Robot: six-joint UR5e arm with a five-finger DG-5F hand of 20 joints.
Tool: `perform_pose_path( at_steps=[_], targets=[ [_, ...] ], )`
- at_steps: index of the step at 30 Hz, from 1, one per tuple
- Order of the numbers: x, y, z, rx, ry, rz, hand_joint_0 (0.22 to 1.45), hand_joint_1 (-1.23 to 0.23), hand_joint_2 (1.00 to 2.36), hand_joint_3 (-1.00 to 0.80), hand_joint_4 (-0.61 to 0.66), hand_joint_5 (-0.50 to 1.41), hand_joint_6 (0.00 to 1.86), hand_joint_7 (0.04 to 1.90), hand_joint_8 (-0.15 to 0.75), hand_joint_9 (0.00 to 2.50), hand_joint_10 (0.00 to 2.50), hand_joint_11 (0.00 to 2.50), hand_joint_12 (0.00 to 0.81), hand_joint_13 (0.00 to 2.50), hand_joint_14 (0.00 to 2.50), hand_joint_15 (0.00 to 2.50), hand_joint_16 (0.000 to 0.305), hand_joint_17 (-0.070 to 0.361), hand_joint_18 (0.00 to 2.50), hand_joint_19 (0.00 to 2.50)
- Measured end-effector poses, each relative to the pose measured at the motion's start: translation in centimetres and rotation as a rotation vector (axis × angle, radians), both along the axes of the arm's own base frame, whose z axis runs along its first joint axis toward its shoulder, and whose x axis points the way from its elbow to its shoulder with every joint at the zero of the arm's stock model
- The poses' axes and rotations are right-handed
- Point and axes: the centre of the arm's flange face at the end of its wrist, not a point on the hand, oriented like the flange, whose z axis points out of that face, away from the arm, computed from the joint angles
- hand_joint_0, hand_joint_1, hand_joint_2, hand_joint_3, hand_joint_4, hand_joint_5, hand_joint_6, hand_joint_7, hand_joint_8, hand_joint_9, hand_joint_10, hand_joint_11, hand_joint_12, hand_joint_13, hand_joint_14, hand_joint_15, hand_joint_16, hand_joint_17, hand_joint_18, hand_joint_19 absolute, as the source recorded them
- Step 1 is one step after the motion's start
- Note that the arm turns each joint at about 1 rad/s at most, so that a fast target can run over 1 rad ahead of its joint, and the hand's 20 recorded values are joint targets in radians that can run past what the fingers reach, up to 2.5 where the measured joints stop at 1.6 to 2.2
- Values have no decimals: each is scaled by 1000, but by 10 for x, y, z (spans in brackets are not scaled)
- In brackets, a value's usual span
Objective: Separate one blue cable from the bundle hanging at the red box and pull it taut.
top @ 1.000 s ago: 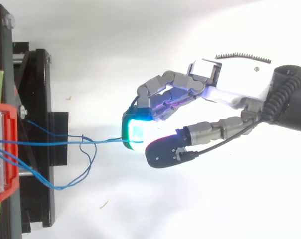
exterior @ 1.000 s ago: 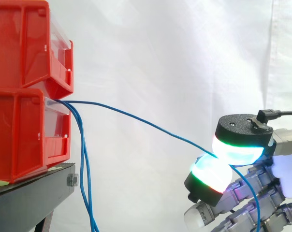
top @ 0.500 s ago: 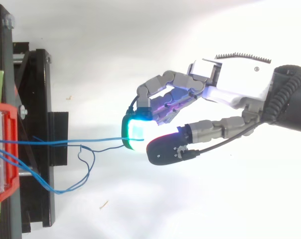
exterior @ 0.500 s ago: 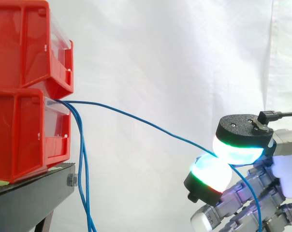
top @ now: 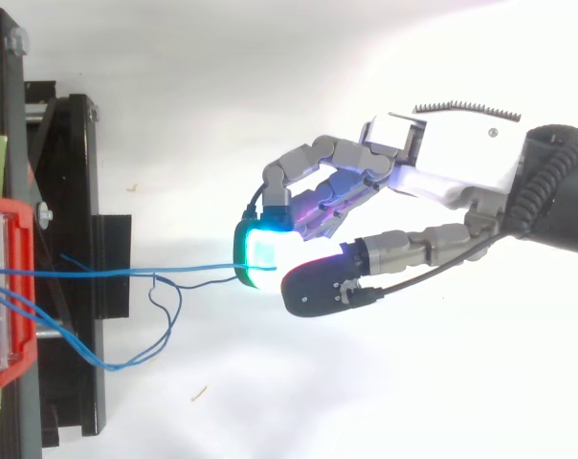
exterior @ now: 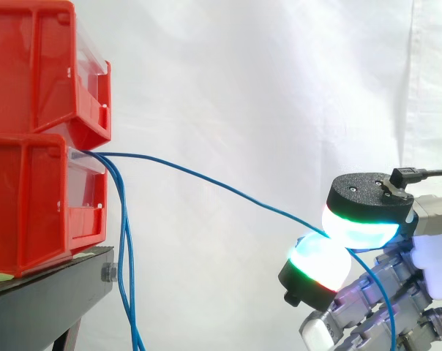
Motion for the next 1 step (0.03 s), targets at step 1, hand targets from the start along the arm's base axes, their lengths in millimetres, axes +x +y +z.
perform_pose_path(
  at_steps=[1],
  targets=[
    [0,0,0,0,0,0,493,-728,1621,-87,-318,-124,927,1326,291,734,9,437,441,841,6,176,68,152,784,389]
  ],
)
